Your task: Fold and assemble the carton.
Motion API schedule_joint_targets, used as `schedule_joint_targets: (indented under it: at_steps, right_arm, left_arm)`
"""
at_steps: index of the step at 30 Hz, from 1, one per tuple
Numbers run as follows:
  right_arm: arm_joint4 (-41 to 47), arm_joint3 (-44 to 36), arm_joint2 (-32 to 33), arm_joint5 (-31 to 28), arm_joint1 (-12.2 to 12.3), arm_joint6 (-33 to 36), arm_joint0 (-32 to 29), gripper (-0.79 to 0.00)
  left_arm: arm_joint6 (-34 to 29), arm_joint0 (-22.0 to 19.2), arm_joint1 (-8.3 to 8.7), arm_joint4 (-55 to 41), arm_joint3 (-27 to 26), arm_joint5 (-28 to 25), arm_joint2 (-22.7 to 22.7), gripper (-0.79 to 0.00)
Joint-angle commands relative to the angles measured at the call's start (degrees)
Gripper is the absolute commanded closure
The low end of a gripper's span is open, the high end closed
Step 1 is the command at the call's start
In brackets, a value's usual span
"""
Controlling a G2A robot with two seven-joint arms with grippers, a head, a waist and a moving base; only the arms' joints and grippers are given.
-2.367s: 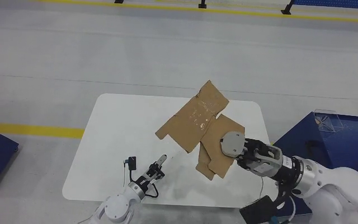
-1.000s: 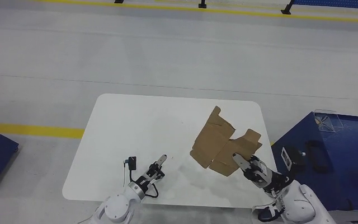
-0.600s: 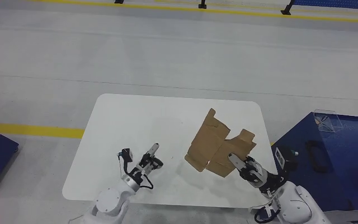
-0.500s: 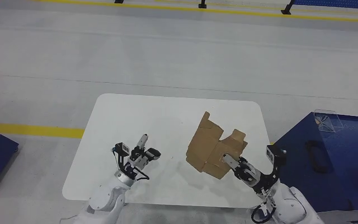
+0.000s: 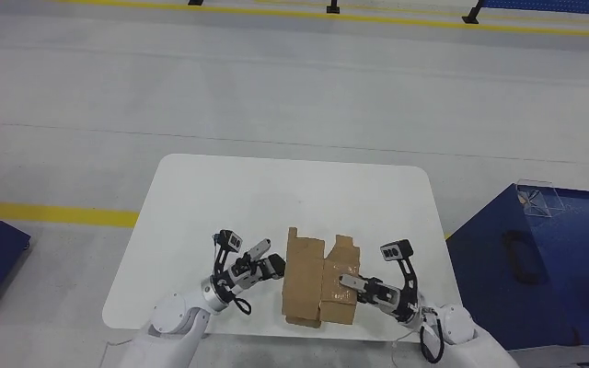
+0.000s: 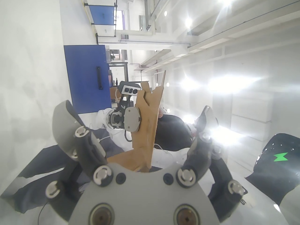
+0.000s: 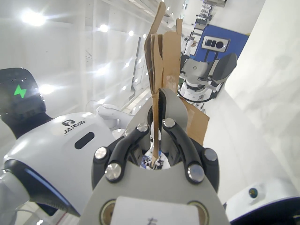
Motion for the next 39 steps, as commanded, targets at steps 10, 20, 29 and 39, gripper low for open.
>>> schedule_joint_targets:
  at_steps: [10, 20, 29, 39]
  right_arm:
    - [4.55, 4.52, -1.66, 2.73, -1.47, 4.29, 2.58, 0.0]
    - [4.66, 5.0, -1.81, 3.37, -2.2, 3.02, 2.99, -0.785]
    - [-3.77, 1.55, 2.0, -9.49, -2.27, -2.76, 1.0, -0.785]
    - [-43.88, -4.53, 8.95, -19.75, -4.71, -28.19, -3.14, -0.785]
  left_arm:
    - [-1.04, 3.51, 0.73, 5.67, -5.91, 0.81, 0.54, 0.0]
    - [0.38, 5.89, 1.42, 7.17, -8.91, 5.55, -0.48, 0.0]
    - [14.81, 7.71, -0.06, 0.04, -8.76, -6.32, 0.52, 0.0]
    - [10.33, 3.42, -2.99, -18.03, 0.25, -13.74, 8.18, 0.0]
